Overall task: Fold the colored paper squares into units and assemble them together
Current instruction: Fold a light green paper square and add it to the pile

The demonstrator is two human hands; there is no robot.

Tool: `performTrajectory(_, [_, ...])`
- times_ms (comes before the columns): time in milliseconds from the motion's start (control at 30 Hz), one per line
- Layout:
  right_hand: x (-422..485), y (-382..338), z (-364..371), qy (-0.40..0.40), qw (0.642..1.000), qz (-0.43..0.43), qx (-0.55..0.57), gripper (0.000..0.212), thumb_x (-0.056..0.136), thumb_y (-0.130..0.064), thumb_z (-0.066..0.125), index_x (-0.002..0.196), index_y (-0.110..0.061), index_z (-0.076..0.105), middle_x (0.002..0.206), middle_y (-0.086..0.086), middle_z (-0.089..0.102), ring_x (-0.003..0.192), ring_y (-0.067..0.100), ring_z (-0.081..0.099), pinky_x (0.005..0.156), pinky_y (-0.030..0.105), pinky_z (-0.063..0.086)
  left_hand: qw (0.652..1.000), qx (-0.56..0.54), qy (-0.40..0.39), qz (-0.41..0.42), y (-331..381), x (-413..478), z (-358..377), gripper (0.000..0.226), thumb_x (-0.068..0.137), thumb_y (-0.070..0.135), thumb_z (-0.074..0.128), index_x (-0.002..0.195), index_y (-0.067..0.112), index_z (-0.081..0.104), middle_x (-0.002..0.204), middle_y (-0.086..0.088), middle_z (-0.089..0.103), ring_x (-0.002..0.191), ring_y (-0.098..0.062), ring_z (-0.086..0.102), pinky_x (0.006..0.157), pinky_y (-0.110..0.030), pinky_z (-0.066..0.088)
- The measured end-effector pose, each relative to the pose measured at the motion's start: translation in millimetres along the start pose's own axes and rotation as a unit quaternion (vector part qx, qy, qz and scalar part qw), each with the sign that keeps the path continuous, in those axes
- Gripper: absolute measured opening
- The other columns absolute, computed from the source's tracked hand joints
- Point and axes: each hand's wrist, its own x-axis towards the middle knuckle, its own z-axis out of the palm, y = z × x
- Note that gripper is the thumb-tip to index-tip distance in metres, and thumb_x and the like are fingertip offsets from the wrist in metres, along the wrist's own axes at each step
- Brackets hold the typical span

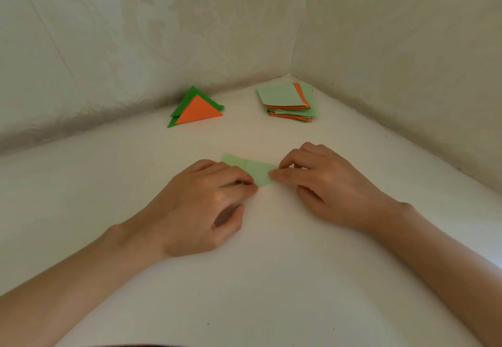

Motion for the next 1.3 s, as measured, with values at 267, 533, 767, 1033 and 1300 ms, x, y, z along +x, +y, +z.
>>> performTrajectory(267, [-1, 5, -2, 0.006, 0.998, -0.043, -0.035, 0.045, 0.083, -0.006, 0.035, 0.106, -0.018, 0.072, 0.090, 0.008, 0.060, 0.073, 0.019, 0.039, 0.058, 0.029, 0.032, 1.000, -0.006, -0.006, -0.003, -1, -2, 1, 0.039, 0.085, 0.027, 0.042, 0.110, 0.017, 0.070, 0.111, 0.003, 0.065, 0.096, -0.015, 0.059, 0.088, -0.028, 0.039])
performTrajectory(533, [-3, 9, -6, 0.060, 0.995, 0.022, -0.073, 0.041, 0.076, -0.007, 0.035, 0.092, -0.009, 0.072, 0.092, 0.008, 0.062, 0.075, 0.024, 0.047, 0.060, 0.032, 0.037, 1.000, -0.008, -0.007, -0.008, 0, -2, 1, 0.038, 0.085, 0.028, 0.043, 0.109, 0.016, 0.070, 0.110, 0.004, 0.064, 0.094, -0.016, 0.060, 0.086, -0.028, 0.040])
performTrajectory(767, [1, -4, -4, 0.018, 0.997, -0.029, -0.070, 0.048, 0.076, -0.009, 0.037, 0.111, -0.019, 0.070, 0.105, 0.004, 0.064, 0.089, 0.028, 0.054, 0.072, 0.037, 0.038, 1.000, 0.003, -0.017, -0.007, 1, 0, 0, 0.038, 0.086, 0.028, 0.042, 0.111, 0.017, 0.068, 0.109, 0.004, 0.063, 0.093, -0.016, 0.058, 0.085, -0.029, 0.041])
performTrajectory(1033, [3, -7, -2, -0.003, 1.000, 0.010, 0.014, 0.043, 0.076, -0.011, 0.038, 0.103, -0.014, 0.071, 0.095, 0.002, 0.065, 0.081, 0.025, 0.055, 0.070, 0.037, 0.041, 0.995, 0.044, 0.063, 0.062, -13, -14, -15, 0.033, 0.090, 0.024, 0.044, 0.077, 0.016, 0.074, 0.090, 0.007, 0.069, 0.079, -0.015, 0.062, 0.092, -0.032, 0.041])
performTrajectory(1300, [14, -21, 9, 0.014, 0.993, 0.116, -0.020, 0.038, 0.087, -0.041, 0.040, 0.089, -0.015, 0.068, 0.074, -0.001, 0.055, 0.069, 0.022, 0.051, 0.061, 0.032, 0.041, 0.964, 0.010, 0.120, -0.238, -15, -4, -6, 0.054, 0.083, 0.060, 0.038, 0.098, 0.017, 0.066, 0.101, 0.004, 0.060, 0.091, -0.018, 0.054, 0.076, -0.023, 0.029])
